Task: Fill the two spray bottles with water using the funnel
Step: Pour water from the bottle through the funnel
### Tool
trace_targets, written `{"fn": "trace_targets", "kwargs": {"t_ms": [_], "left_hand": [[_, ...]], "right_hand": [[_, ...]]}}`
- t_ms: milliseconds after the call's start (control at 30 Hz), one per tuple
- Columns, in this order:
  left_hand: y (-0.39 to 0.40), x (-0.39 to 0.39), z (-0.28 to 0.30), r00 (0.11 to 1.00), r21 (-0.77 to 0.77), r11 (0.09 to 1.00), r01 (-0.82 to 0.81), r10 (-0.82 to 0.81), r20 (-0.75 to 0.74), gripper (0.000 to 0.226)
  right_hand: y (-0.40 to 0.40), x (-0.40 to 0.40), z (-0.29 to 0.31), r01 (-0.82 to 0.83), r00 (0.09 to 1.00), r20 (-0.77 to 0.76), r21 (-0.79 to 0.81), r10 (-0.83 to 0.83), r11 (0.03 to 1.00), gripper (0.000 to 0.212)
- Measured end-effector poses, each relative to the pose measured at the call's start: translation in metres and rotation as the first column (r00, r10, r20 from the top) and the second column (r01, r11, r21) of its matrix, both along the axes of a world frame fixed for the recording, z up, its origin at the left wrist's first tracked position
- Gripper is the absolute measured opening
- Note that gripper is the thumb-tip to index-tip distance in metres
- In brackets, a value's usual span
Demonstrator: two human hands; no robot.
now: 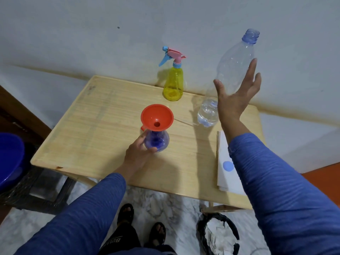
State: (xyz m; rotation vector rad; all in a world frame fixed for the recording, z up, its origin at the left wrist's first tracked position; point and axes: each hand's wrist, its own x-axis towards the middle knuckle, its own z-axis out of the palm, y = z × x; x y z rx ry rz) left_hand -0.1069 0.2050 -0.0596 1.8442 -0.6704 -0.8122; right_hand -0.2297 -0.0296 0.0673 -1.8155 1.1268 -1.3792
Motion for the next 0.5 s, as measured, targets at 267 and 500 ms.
{"fn": "trace_targets", "kwargs": {"t_ms": [267, 500], "left_hand": [[-0.001, 0.0, 0.001, 0.999, 0.009, 0.999, -0.032, 0.032, -0.03, 0.061], [-0.003, 0.0, -0.005, 0.989, -0.048, 0.996, -0.081, 0.074, -0.125, 0.061]], "right_hand": [[-0.021, 0.007, 0.0, -0.081, 0.996, -0.045, -0.036, 0.08, 0.996, 0.1], [-0.021, 0.009, 0.011, -0.16, 0.984, -0.082, -0.013, 0.158, 0.987, 0.102]]}}
